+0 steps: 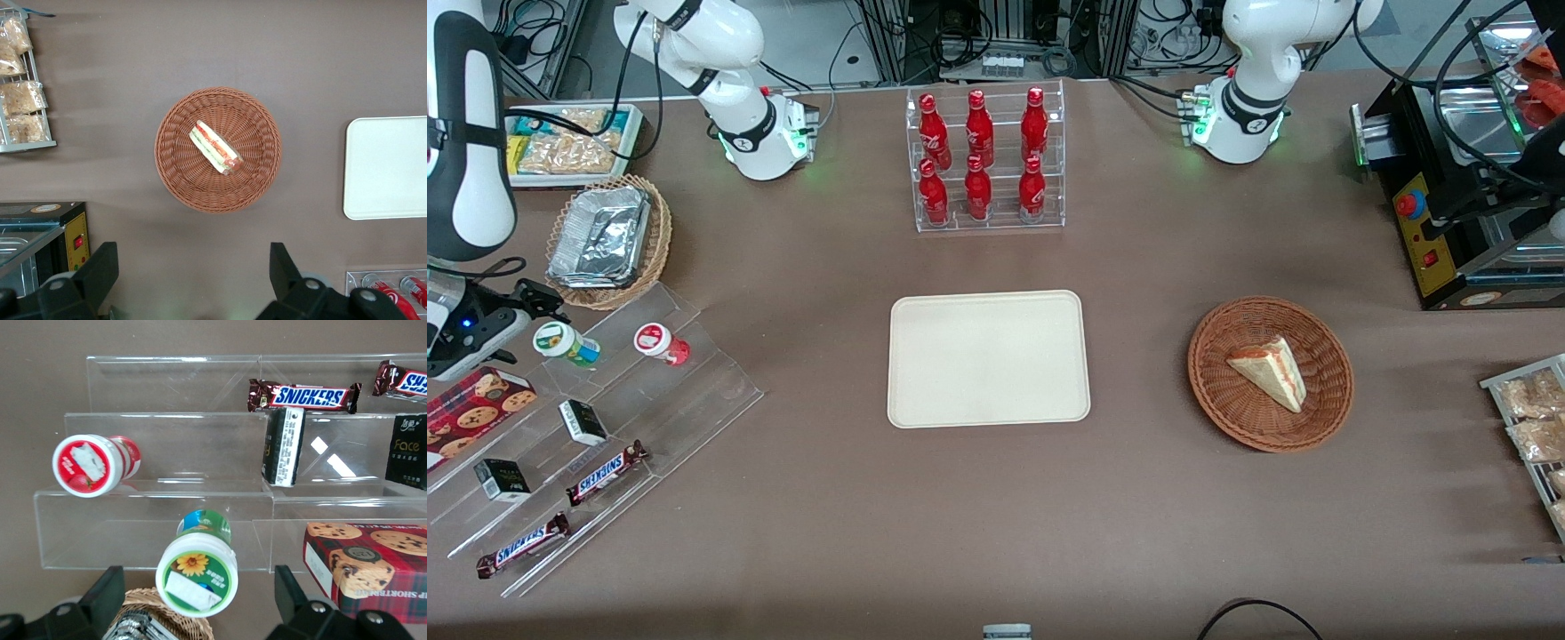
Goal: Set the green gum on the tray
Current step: 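Lower the right gripper and close it on the green-labelled gum tub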
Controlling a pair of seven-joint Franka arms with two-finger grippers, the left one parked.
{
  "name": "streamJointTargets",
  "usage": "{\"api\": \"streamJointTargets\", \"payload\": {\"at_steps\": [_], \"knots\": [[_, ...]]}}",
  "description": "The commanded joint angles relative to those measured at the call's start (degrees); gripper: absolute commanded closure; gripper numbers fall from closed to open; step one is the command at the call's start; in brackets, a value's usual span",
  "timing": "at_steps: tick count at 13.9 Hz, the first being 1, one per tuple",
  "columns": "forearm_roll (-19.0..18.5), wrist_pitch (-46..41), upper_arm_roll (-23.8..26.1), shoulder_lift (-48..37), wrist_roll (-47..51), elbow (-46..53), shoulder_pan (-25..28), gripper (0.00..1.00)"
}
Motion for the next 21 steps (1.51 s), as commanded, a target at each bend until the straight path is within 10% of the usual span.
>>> {"api": "streamJointTargets", "payload": {"at_steps": [1, 6, 11, 21], "knots": [[-0.2, 4.2, 0.2, -1.8, -1.5, -3.8, -0.9, 0.0], [0.1, 7.5, 0.1, -1.7, -1.7, -6.1, -0.9, 0.0], [0.1, 6.9, 0.1, -1.8, -1.6, -6.5, -0.9, 0.96], [0.0, -11.1, 0.7, 0.4, 12.3, 9.9, 7.9, 1.0]]}}
